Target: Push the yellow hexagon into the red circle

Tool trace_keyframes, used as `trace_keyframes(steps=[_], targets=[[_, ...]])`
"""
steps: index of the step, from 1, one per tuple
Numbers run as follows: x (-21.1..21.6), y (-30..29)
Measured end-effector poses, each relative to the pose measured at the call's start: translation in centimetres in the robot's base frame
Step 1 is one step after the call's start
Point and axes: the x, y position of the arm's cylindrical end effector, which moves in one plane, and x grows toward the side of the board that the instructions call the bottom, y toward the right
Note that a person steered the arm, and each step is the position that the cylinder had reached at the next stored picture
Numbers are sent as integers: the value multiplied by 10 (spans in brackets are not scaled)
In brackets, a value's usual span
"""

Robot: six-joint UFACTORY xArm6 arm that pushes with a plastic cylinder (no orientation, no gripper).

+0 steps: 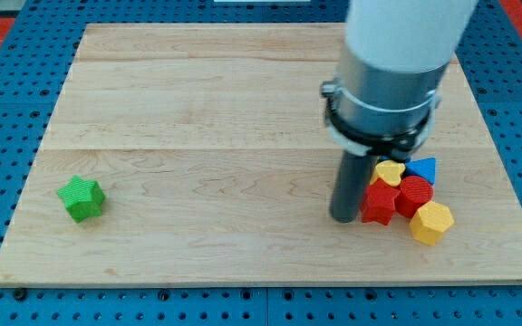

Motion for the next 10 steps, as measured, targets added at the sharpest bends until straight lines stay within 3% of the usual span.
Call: trace_keyframes(steps=[1,4,6,7,8,10], targets=[[28,-4],[56,148],[17,142],[48,161],[50,115],[10,112]])
